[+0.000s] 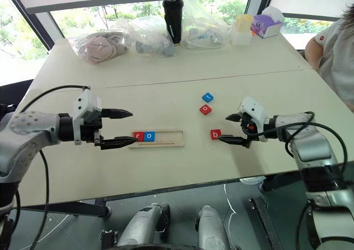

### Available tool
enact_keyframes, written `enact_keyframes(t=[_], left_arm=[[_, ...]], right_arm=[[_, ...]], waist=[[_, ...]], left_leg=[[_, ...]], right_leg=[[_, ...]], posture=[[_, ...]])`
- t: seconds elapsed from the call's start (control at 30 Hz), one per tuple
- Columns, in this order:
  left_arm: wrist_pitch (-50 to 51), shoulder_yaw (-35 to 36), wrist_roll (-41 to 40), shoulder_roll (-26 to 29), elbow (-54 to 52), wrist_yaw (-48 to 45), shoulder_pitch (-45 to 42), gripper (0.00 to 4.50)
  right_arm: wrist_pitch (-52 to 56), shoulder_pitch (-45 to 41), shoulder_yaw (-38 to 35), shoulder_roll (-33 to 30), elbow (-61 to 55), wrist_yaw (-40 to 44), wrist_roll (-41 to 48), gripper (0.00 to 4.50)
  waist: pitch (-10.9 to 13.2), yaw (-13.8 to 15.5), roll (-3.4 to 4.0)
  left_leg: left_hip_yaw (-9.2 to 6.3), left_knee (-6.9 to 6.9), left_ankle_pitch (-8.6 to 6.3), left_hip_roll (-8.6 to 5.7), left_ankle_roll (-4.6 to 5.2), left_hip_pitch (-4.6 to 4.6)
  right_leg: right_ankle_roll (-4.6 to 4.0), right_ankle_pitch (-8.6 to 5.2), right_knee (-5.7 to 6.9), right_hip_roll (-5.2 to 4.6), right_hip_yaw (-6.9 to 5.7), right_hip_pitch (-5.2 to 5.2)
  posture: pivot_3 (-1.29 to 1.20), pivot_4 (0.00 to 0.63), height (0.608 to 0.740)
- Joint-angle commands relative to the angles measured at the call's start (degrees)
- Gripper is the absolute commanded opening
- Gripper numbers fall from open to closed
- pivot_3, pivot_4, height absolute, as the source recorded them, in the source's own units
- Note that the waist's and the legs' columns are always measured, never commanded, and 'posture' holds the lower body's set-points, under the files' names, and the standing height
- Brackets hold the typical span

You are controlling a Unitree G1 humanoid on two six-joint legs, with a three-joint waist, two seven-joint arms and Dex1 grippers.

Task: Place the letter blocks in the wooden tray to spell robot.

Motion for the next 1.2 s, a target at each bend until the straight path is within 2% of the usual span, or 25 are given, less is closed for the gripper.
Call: enact_keyframes(t=[0.03,0.27,0.67,0.77,0.93,1.1,1.2], left_arm=[[1.6,3.6,-2.3,1.1,-3.6,0.9,2.0,4.50],[4.2,7.4,-4.2,1.7,-6.9,3.8,5.9,4.50],[5.0,7.1,-4.9,1.6,-7.7,5.8,6.1,4.50],[4.7,6.0,-4.5,1.3,-7.1,5.9,5.1,4.50],[3.4,5.0,-3.7,1.4,-4.9,4.6,4.2,4.50],[1.0,4.1,-1.9,1.8,-2.0,2.7,5.3,4.50],[-2.8,2.6,1.8,1.8,2.4,1.3,7.8,4.50]], right_arm=[[-9.7,-5.5,3.0,2.5,9.7,2.9,-3.3,4.49],[-19.4,-9.9,6.9,3.6,20.1,9.1,-7.1,4.49],[-22.0,-7.6,5.3,3.0,20.6,8.7,-7.2,4.49],[-22.1,-7.2,5.0,3.4,20.7,8.2,-7.1,3.66],[-20.7,-6.9,4.2,3.6,19.1,7.7,-6.5,1.18],[-6.5,-8.6,2.5,6.1,5.5,4.5,-1.8,1.15],[-2.9,-9.7,5.6,9.4,-2.7,1.3,-3.4,1.15]], waist=[[0.0,-0.1,0.00],[0.0,0.3,0.01],[0.0,0.3,0.02],[0.0,0.3,0.02],[0.0,0.2,0.02],[0.0,-0.1,0.03],[0.0,-0.3,0.10]], left_leg=[[0.00,-0.01,0.00,0.00,0.00,-0.05],[0.00,0.02,-0.02,-0.01,-0.02,-0.07],[0.00,0.02,-0.10,-0.01,-0.15,0.08],[-0.01,0.04,-0.10,-0.01,-0.15,0.09],[0.00,0.01,-0.10,-0.01,-0.15,0.11],[0.00,0.00,-0.10,-0.01,-0.15,0.03],[0.02,-0.05,-0.10,-0.01,-0.15,0.03]], right_leg=[[0.01,0.00,0.01,0.00,0.00,-0.04],[0.19,0.12,0.06,0.01,0.00,-0.06],[0.13,0.10,0.07,0.01,0.01,-0.09],[0.12,0.10,0.07,0.01,0.02,-0.12],[0.12,0.11,0.07,0.02,0.02,-0.11],[0.16,0.13,0.13,0.01,0.06,-0.10],[0.16,0.13,0.22,0.01,0.10,-0.19]], posture=[[0.00,0.150,0.740],[0.00,0.150,0.740],[0.00,0.150,0.740],[0.00,0.150,0.740],[0.00,0.150,0.740],[0.00,0.150,0.740],[0.00,0.150,0.740]])
